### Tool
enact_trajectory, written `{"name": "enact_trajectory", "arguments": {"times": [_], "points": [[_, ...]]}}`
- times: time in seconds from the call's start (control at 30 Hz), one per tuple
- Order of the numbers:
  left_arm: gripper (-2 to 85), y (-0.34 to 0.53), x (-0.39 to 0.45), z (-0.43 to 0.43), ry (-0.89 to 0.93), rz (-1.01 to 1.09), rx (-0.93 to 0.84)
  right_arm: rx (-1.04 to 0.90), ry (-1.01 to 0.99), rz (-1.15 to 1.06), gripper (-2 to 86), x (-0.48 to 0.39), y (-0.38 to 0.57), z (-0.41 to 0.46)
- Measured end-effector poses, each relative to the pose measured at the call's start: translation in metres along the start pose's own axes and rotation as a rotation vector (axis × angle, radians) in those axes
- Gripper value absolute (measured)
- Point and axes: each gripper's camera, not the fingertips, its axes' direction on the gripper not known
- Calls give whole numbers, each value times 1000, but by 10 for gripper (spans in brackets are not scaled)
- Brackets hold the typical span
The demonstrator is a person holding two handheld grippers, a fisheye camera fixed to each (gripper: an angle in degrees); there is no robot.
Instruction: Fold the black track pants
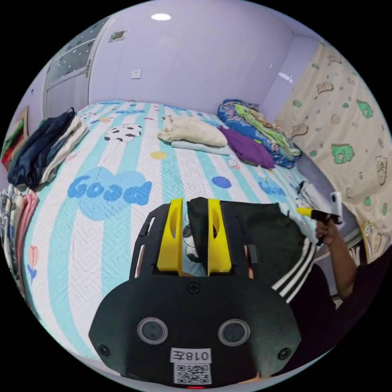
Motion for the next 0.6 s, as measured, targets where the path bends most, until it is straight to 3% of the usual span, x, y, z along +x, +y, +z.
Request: {"name": "enact_trajectory", "arguments": {"times": [0.13, 0.23, 0.3, 0.4, 0.47, 0.6], "points": [[99, -35, 38, 5, 160, 231, -9, 56, -152, 149, 125, 30, 39, -30], [107, -83, 90, 44, 303, 483, -119, 37, -178, 189, 128, 32, 64, -41], [122, -119, 136, 98, 400, 641, -267, 20, -192, 205, 130, 34, 72, -44], [133, -147, 185, 171, 372, 789, -479, 23, -249, 238, 136, 44, 78, -50], [134, -160, 196, 194, 358, 802, -525, 39, -280, 244, 138, 50, 74, -55], [126, -187, 188, 190, 414, 700, -417, 29, -278, 224, 145, 69, 44, -59]]}}
